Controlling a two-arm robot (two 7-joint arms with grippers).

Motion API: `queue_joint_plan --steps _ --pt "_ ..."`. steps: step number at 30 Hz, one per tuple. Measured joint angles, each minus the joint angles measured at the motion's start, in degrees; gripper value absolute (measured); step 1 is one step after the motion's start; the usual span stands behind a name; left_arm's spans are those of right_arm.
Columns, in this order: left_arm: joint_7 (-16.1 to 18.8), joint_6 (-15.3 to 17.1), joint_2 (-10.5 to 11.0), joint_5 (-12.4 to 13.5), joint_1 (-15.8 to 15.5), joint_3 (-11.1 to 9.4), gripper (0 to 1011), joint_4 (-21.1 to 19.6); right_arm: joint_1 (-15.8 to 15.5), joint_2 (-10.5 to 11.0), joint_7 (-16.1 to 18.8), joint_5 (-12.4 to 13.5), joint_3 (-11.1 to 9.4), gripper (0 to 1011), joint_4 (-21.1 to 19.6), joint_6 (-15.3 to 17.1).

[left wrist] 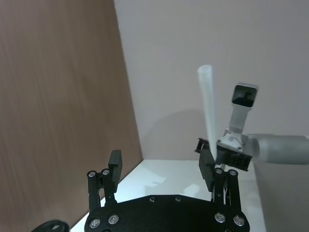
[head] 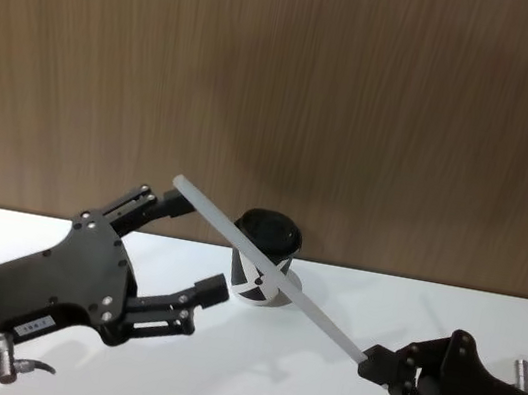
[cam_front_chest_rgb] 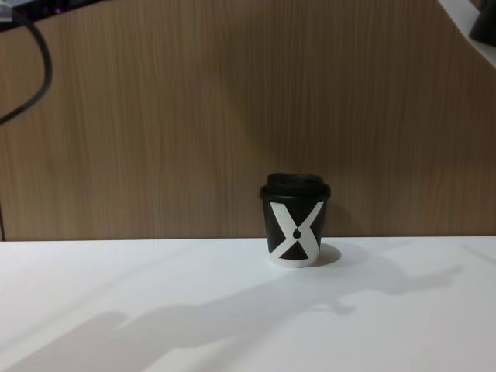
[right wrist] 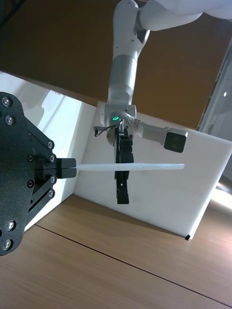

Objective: Pick up the straw with one hand, pass it to the other hand, and insert it into the cup.

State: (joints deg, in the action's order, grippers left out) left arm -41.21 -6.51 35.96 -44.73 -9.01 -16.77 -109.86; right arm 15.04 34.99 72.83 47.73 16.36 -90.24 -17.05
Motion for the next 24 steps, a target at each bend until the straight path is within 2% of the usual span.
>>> queue_joint_plan --steps 15,24 --pt "-2.0 -1.4 0.7 -0.2 -1.0 -1.3 1000 -0.6 0.0 0.0 0.0 0.0 0.0 2 0.0 0.0" --pt "-2.2 -1.7 0.1 -1.6 -1.8 -1.9 1000 -0.6 0.0 0.0 0.0 0.0 0.0 1 0.0 0.0"
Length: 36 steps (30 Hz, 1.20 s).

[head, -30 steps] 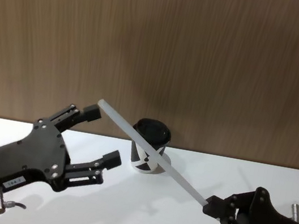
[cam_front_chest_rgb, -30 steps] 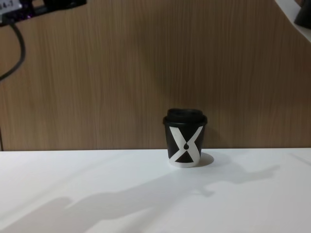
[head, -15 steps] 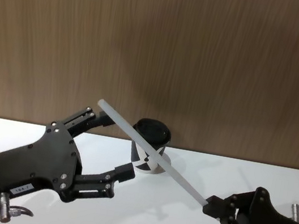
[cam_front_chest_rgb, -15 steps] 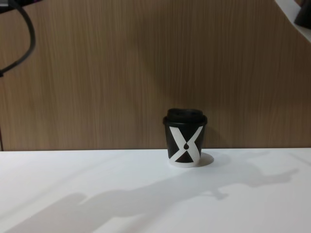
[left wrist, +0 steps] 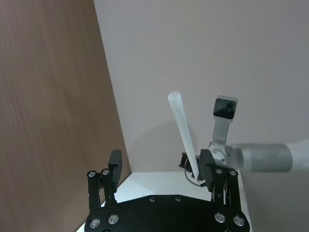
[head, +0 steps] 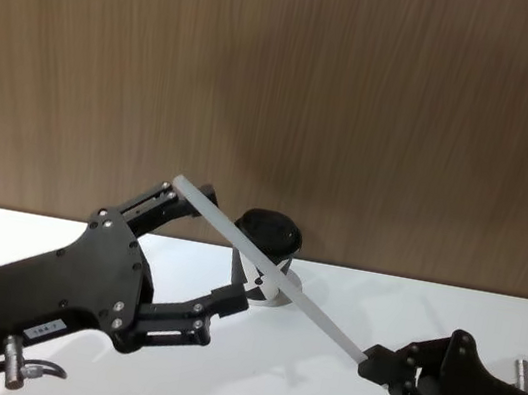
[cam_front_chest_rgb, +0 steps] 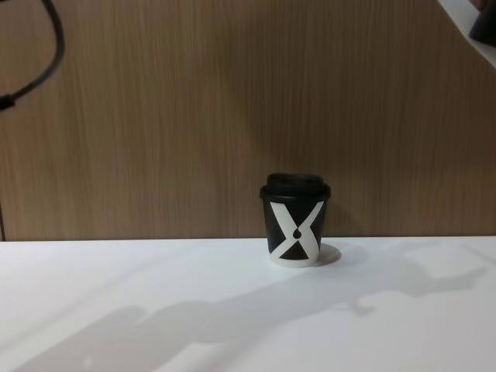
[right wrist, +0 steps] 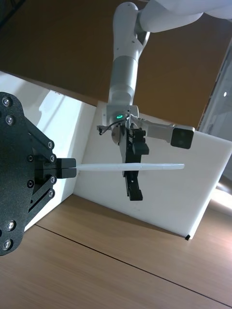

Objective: Pick up the straw with one hand, pass it to the other hand, and insert it into the cup.

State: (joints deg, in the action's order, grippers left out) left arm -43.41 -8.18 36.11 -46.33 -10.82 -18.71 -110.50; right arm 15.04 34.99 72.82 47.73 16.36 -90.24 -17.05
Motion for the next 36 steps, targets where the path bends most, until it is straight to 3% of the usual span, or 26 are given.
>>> queue_joint_plan --steps 29,36 --pt "-1.1 0.3 -1.8 -3.7 -3.3 -2.8 996 0.9 0.0 0.0 0.0 0.0 0.0 2 0.0 0.0" --pt "-1.2 0.3 -1.9 -4.0 -3.6 -3.0 847 1.0 0.0 0.0 0.0 0.0 0.0 2 0.0 0.0"
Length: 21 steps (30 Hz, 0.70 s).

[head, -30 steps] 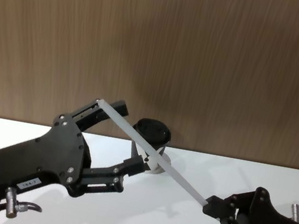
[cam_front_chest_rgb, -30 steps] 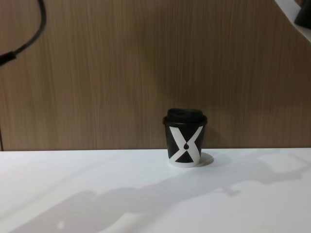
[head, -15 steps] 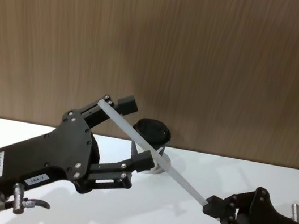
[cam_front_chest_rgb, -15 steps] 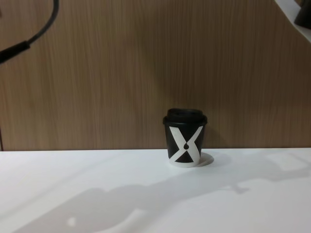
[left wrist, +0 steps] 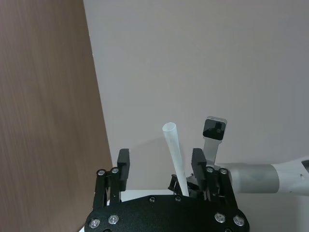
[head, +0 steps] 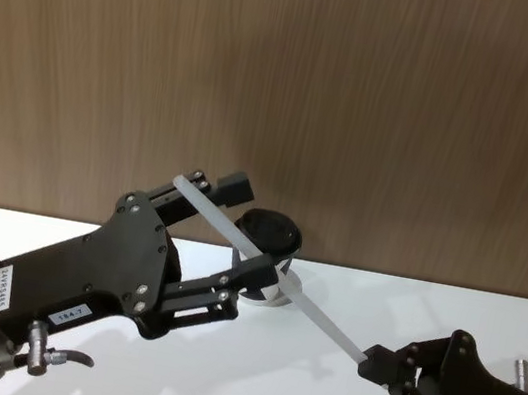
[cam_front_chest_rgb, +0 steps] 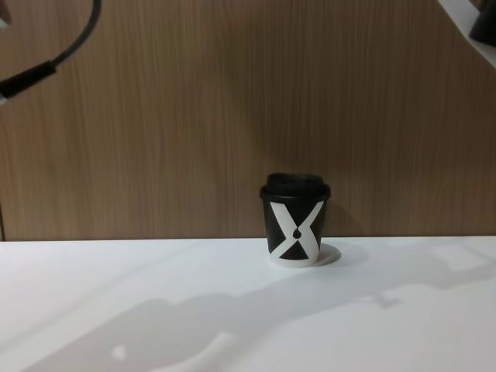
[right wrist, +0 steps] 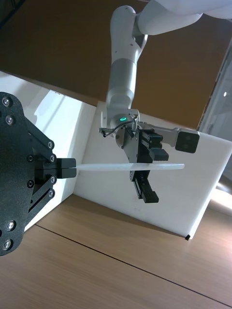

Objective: Pick up the straw with one hand, pass it to the other hand, and insert it into the cup.

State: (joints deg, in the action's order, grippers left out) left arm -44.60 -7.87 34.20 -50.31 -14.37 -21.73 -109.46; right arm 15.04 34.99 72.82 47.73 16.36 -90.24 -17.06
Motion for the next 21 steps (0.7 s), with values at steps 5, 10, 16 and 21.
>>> queue_joint_plan --steps 5,10,16,21 --pt "0.0 0.0 0.0 -0.1 -0.1 -0.1 700 0.0 0.0 0.0 0.0 0.0 0.0 2 0.0 0.0" --pt "-0.1 0.0 0.0 -0.2 -0.2 -0.2 521 0.1 0.0 0.0 0.0 0.0 0.0 2 0.0 0.0" --pt "-0.1 0.0 -0.1 -0.3 -0.2 -0.2 327 0.1 0.0 0.0 0.0 0.0 0.0 2 0.0 0.0" --pt "-0.1 0.0 -0.1 -0.3 -0.3 -0.3 170 0.1 0.0 0.0 0.0 0.0 0.0 1 0.0 0.0"
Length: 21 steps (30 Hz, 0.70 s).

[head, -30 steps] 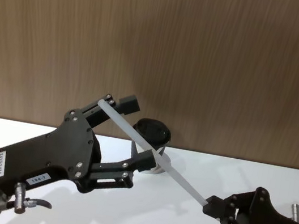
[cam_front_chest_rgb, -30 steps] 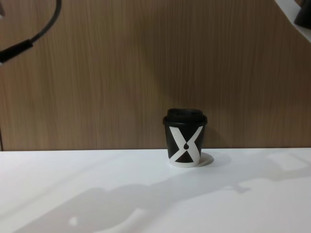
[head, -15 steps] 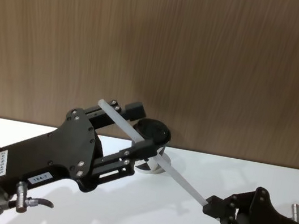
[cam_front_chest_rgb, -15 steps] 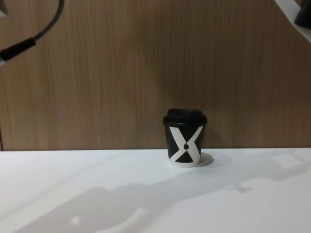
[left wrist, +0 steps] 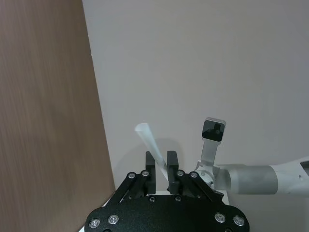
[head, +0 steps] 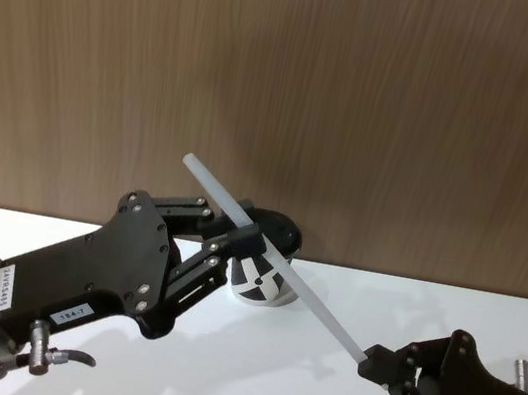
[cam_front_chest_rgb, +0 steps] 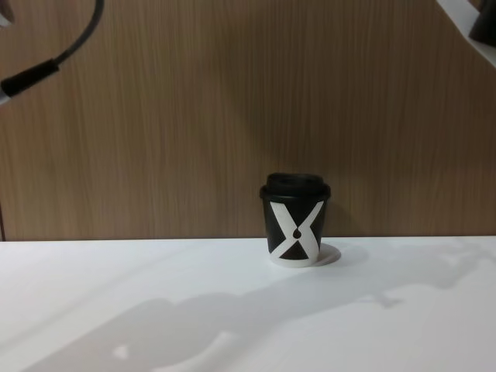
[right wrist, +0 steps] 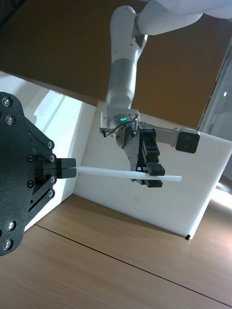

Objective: Pick up the straw with one hand, pass it to the other hand, and insert it into the cup.

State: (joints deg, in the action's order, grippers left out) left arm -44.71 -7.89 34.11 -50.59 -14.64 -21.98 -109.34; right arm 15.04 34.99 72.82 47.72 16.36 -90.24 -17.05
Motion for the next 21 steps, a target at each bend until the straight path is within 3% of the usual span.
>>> queue_joint_plan --steps 5,18,21 --pt "0.0 0.0 0.0 0.0 0.0 0.0 95 0.0 0.0 0.0 0.0 0.0 0.0 1 0.0 0.0" --pt "0.0 -0.1 0.0 0.0 -0.1 -0.1 21 0.0 0.0 0.0 0.0 0.0 0.0 2 0.0 0.0" --pt "0.0 -0.1 0.0 -0.1 -0.1 0.0 8 0.0 0.0 0.0 0.0 0.0 0.0 54 0.0 0.0"
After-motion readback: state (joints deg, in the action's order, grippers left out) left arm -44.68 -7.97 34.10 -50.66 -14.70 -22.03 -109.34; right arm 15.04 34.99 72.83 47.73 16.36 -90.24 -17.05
